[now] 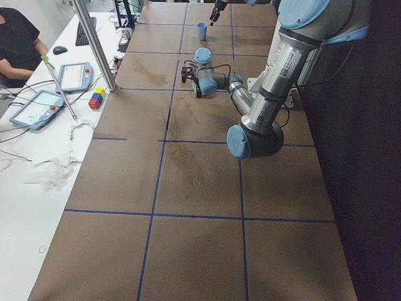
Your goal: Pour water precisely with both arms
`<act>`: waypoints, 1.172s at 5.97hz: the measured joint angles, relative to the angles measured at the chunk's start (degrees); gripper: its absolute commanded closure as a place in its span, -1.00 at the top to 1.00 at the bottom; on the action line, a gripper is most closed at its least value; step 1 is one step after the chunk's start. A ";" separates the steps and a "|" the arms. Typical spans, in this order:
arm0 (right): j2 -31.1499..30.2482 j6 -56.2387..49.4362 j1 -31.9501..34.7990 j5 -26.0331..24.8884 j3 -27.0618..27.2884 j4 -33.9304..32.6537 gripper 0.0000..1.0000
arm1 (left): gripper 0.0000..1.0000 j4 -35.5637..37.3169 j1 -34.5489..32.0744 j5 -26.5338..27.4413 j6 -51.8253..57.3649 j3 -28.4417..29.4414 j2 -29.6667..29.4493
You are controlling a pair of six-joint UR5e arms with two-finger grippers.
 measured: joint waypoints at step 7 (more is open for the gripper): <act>-0.55 8.23 -17.49 -33.33 -7.05 6.93 0.98 | 1.00 0.01 -0.72 1.66 -2.39 -0.97 0.03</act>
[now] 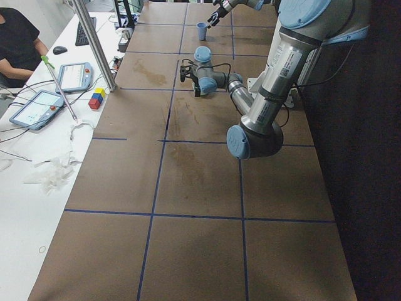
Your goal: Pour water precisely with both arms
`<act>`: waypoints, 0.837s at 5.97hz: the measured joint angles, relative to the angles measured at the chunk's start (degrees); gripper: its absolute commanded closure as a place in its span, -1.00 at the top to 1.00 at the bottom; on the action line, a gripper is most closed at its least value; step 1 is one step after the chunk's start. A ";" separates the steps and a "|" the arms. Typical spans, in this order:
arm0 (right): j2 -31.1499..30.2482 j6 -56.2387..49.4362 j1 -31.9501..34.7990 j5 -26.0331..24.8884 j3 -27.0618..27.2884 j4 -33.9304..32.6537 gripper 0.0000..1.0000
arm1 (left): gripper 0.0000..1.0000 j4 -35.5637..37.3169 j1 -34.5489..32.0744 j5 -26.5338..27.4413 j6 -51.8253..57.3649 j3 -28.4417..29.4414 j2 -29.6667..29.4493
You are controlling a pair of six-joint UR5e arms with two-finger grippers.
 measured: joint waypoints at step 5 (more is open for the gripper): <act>3.27 4.64 -9.07 -20.28 -8.22 3.44 0.98 | 1.00 0.03 -0.73 0.01 -0.03 -0.79 0.65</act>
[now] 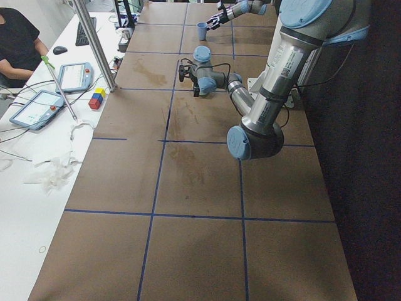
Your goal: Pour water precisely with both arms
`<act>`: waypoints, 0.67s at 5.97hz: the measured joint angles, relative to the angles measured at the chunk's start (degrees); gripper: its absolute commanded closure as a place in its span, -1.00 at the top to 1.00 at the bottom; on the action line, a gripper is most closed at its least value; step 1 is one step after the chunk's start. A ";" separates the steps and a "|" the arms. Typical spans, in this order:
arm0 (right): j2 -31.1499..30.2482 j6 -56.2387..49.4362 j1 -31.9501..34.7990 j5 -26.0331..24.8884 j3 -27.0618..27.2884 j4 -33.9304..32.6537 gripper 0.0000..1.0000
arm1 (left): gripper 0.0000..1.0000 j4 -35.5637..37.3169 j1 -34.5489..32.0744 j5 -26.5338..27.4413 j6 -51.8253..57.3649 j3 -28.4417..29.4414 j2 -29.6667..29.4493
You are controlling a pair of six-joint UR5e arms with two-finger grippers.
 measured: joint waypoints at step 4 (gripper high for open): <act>2.40 -0.61 0.04 -3.10 -5.51 2.84 0.95 | 1.00 0.21 -0.53 0.00 -0.02 -0.87 0.82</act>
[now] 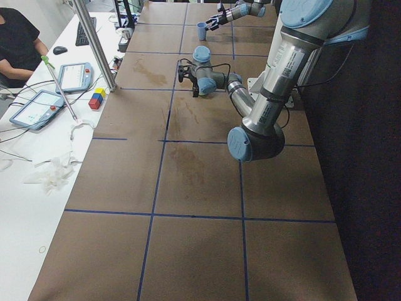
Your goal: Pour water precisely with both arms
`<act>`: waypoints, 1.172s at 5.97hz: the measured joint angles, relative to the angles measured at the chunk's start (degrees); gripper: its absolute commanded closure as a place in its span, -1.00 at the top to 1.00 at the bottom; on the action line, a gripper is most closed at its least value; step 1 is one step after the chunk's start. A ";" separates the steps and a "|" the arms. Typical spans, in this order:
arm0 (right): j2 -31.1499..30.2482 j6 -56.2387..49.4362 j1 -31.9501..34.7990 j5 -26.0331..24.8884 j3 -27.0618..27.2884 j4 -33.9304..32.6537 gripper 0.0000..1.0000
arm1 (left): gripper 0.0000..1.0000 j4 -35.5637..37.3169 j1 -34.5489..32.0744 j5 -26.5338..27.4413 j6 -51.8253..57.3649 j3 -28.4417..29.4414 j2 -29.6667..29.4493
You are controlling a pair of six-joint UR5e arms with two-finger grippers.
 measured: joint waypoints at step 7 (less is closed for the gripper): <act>4.06 -4.76 -0.03 -1.64 -3.79 3.90 0.96 | 1.00 0.29 -0.42 -0.08 0.04 -2.34 1.92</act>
